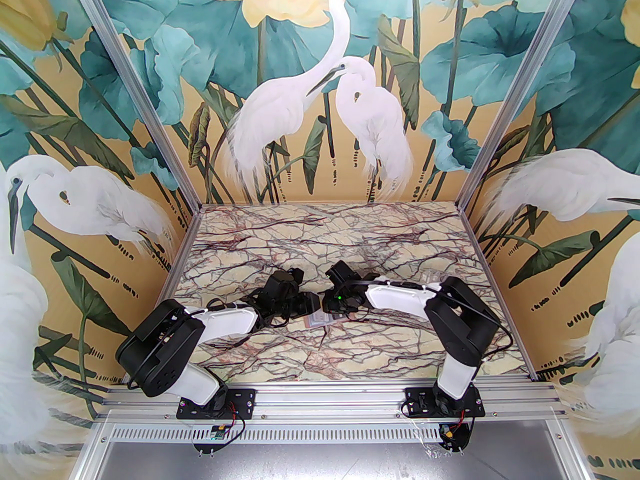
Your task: Put the credit cards into the card holder
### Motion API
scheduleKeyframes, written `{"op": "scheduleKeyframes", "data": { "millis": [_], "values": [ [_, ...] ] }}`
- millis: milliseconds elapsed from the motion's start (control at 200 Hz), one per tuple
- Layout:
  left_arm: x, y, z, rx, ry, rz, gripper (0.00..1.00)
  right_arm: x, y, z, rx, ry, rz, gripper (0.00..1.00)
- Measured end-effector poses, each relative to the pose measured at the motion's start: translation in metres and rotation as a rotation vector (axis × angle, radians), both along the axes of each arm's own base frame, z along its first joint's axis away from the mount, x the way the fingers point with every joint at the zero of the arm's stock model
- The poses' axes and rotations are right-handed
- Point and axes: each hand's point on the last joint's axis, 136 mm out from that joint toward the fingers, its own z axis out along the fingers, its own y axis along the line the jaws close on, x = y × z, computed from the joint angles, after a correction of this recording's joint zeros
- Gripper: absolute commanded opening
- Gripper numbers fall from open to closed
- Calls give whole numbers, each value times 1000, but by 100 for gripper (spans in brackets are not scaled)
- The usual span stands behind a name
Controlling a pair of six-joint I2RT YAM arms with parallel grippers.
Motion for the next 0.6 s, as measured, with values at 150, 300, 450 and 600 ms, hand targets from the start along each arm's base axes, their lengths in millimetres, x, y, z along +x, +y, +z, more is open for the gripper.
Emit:
{"op": "scheduleKeyframes", "data": {
  "millis": [150, 300, 450, 600],
  "values": [
    [2, -9, 9, -14, -19, -15, 39, 6, -10, 19, 21, -46, -35, 29],
    [3, -19, 17, -25, -34, -35, 39, 9, -27, 34, 37, -84, -74, 29],
    [7, -30, 21, -29, -38, -50, 39, 13, -52, 40, 37, -104, -131, 29],
    [10, -39, 18, -22, -29, -64, 40, 10, -79, 39, 25, -109, -185, 30]
  ]
}}
